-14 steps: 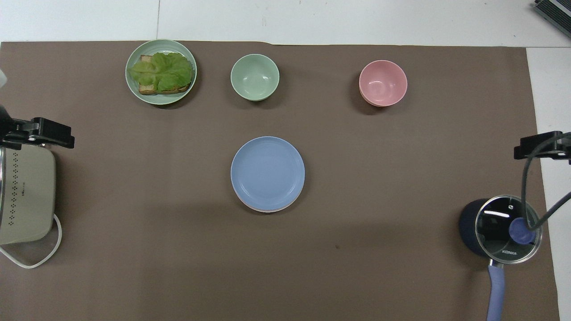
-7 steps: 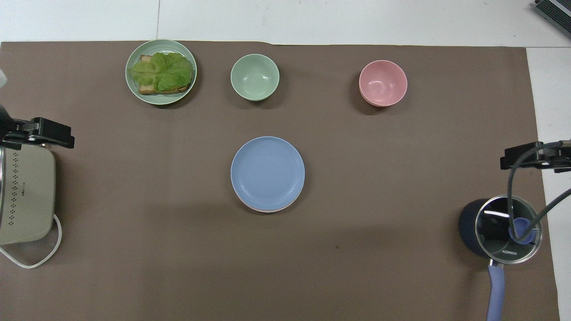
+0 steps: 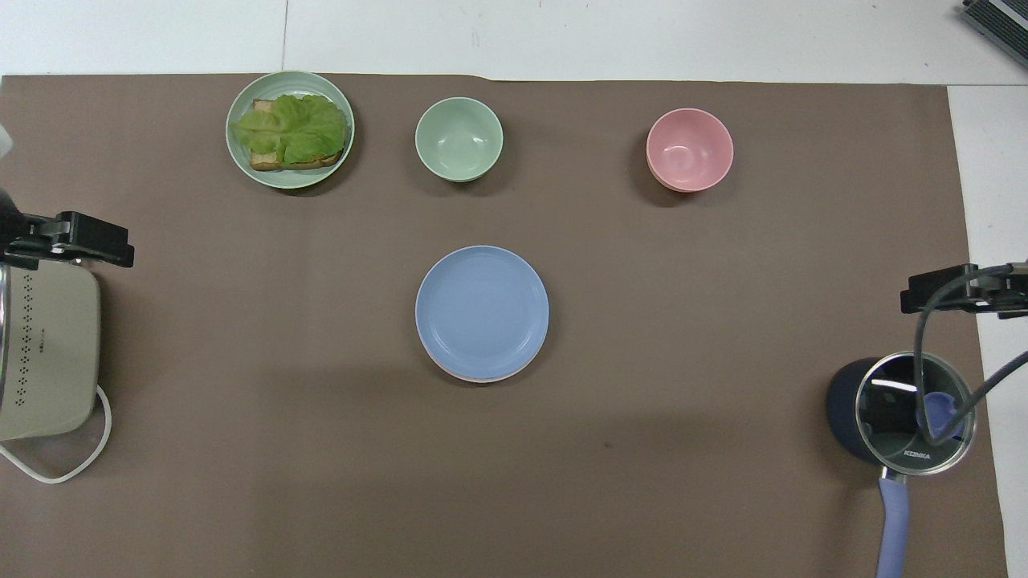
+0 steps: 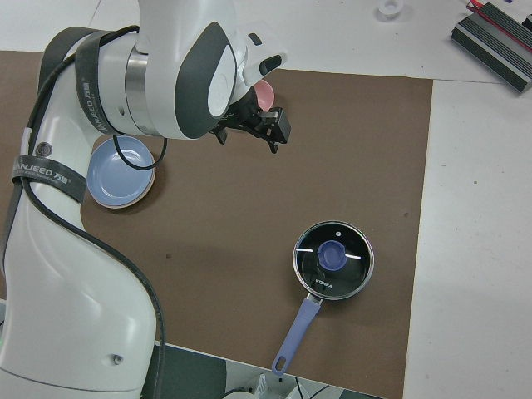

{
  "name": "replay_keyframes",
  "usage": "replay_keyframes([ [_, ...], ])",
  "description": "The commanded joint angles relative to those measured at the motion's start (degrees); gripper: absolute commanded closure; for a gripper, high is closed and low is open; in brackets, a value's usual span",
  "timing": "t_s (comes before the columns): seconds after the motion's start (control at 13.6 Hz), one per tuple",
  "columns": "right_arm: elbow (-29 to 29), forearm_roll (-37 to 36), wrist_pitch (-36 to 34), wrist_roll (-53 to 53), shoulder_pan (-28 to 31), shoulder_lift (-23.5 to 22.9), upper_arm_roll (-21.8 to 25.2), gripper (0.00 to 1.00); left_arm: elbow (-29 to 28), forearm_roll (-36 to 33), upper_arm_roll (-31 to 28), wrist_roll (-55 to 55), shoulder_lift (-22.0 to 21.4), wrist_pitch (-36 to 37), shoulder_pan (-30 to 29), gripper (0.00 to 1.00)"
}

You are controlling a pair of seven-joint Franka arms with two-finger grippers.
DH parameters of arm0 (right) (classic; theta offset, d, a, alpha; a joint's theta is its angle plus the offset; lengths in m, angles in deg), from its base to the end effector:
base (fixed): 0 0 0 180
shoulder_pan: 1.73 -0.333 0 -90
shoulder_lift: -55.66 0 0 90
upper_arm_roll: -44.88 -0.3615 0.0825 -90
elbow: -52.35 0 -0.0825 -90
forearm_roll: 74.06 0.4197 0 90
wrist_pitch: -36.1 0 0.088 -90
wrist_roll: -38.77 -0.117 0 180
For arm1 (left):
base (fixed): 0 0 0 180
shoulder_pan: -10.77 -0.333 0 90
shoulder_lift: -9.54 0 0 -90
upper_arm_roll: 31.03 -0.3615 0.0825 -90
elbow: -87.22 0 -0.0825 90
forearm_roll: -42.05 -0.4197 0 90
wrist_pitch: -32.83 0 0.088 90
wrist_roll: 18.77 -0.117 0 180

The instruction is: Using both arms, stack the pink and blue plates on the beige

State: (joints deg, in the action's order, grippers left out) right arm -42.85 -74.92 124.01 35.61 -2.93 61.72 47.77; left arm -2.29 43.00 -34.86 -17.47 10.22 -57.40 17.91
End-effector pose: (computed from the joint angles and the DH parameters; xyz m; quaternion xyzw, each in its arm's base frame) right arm 0.5475 -0.0196 0.6710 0.9990 -0.0423 -0.0107 0.0050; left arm 0.5937 -0.0365 0.6577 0.9998 -0.0175 0.0000 0.0079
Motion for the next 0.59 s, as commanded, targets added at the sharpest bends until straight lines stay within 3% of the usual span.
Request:
replay_keyframes([
  [0.0, 0.4, -0.5, -1.2, 1.4, 0.2, 0.3, 0.1, 0.00, -0.6, -0.9, 0.6, -0.2, -0.5, 0.1, -0.6, 0.00],
  [0.51, 1.2, -1.2, -2.6, 1.8, 0.3, 0.1, 0.1, 0.00, -0.6, -0.9, 0.5, -0.2, -0.5, 0.1, -0.6, 0.00],
])
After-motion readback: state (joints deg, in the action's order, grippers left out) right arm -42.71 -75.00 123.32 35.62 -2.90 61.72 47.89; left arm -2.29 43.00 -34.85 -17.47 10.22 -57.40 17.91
